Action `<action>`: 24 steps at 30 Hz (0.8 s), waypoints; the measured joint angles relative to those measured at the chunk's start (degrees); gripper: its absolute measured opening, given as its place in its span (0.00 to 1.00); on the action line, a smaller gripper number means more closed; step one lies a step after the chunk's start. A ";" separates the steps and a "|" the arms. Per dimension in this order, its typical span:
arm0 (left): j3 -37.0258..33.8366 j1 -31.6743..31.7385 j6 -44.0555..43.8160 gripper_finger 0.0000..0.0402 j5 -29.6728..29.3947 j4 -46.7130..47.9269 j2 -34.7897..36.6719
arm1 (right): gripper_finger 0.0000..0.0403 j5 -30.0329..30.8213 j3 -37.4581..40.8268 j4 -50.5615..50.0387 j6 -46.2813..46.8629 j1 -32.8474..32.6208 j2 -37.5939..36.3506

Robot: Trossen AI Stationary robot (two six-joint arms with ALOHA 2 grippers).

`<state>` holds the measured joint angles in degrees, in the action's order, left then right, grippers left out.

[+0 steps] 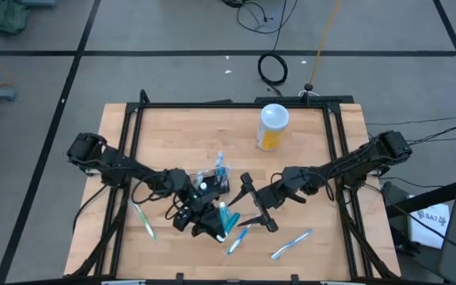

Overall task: Pick & Place toothbrushing station
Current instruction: Put the bottom left mouthwash bottle into the black wire organizer

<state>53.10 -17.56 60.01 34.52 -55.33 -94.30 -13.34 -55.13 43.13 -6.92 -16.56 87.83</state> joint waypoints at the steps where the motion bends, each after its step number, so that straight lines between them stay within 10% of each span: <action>1: 0.00 0.04 0.13 0.25 -0.08 0.15 0.00 | 0.70 0.00 0.00 -0.04 0.44 0.00 0.00; 24: 0.01 0.19 4.29 0.25 -0.18 1.85 0.22 | 0.58 -0.20 0.02 -2.81 2.11 0.00 0.00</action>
<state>53.11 -17.37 64.31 34.34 -53.47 -94.08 -13.54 -55.11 40.33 -4.81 -16.56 87.83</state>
